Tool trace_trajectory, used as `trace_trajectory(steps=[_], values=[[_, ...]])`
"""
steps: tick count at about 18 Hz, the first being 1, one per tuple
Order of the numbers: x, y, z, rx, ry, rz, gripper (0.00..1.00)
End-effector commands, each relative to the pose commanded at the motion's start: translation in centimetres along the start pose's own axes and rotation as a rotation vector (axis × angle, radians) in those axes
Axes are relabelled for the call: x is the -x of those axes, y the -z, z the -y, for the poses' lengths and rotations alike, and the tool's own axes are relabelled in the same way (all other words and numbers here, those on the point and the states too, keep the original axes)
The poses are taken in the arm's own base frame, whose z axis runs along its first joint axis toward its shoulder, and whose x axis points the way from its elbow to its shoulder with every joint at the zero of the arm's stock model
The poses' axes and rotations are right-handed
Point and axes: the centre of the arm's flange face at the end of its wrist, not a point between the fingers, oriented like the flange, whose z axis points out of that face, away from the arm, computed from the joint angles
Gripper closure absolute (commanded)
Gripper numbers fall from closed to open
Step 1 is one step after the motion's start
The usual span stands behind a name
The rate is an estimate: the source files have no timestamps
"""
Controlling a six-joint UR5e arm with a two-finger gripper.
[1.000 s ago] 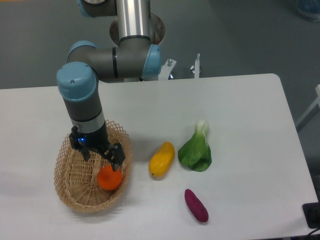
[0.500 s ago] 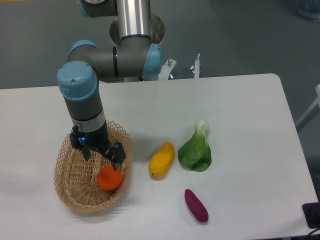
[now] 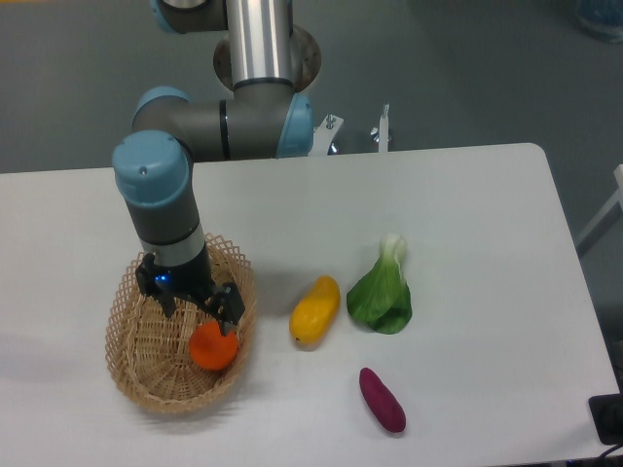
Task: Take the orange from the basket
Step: 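Lower the gripper onto the orange inside the basket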
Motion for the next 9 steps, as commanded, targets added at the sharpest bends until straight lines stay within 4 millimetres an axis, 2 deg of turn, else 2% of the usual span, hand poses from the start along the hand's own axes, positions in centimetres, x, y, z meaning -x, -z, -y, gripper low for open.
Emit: trace_trajectory(steps=[5,9], values=[[0.6,-2.3,0.2,0.051,-0.013,0.053,0.0],[0.8,-3.3,0.8,0.059,-0.032,0.054,0.0]])
